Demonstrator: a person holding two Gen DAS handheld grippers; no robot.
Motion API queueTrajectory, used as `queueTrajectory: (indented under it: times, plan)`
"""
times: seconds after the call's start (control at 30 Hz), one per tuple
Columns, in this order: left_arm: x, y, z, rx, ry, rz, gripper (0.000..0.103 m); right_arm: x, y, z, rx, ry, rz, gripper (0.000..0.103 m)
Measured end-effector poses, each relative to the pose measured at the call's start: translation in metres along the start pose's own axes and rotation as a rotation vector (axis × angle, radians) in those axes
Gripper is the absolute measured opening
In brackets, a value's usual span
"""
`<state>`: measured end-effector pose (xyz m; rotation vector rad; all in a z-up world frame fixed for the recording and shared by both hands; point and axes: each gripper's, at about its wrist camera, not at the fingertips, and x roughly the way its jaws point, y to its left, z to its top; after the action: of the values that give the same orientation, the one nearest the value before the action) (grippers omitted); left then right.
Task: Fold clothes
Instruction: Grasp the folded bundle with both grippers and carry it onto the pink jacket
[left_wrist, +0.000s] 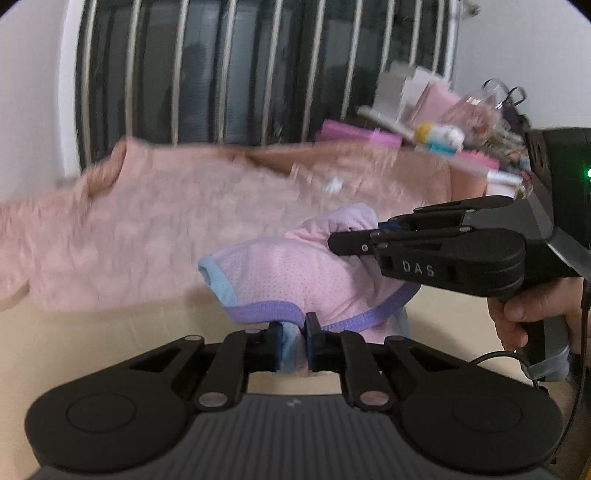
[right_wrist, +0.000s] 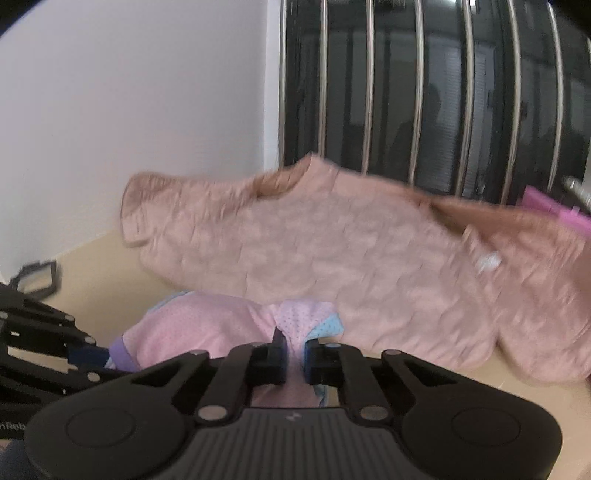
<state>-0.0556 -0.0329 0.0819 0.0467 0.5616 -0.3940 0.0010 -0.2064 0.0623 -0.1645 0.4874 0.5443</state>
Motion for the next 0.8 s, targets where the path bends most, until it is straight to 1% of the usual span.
queueTrajectory:
  times: [0.1, 0.27, 0.37, 0.43, 0.5, 0.6, 0.7, 0.8]
  plan:
    - [-0.010, -0.005, 0.025, 0.042, -0.064, -0.010, 0.011, -0.017, -0.006, 0.022, -0.029, -0.047, -0.025, 0.008]
    - [-0.010, -0.013, 0.068, 0.070, -0.145, -0.017, 0.011, -0.037, -0.023, 0.066, -0.067, -0.117, -0.074, 0.008]
    - [0.002, -0.010, 0.099, 0.042, -0.170, -0.045, 0.011, -0.037, -0.037, 0.095, -0.086, -0.131, -0.117, 0.008]
    - [0.019, -0.007, 0.122, 0.029, -0.176, -0.057, 0.011, -0.033, -0.050, 0.114, -0.088, -0.134, -0.150, 0.008]
    - [0.038, -0.006, 0.141, 0.034, -0.187, -0.037, 0.011, -0.021, -0.063, 0.134, -0.092, -0.141, -0.186, 0.008]
    - [0.070, -0.003, 0.168, 0.064, -0.205, 0.004, 0.011, 0.008, -0.085, 0.160, -0.099, -0.130, -0.207, 0.008]
    - [0.115, 0.013, 0.189, 0.020, -0.172, -0.006, 0.011, 0.047, -0.109, 0.183, -0.109, -0.102, -0.220, 0.008]
    - [0.168, 0.030, 0.201, 0.003, -0.129, 0.017, 0.011, 0.094, -0.138, 0.195, -0.094, -0.056, -0.226, 0.008]
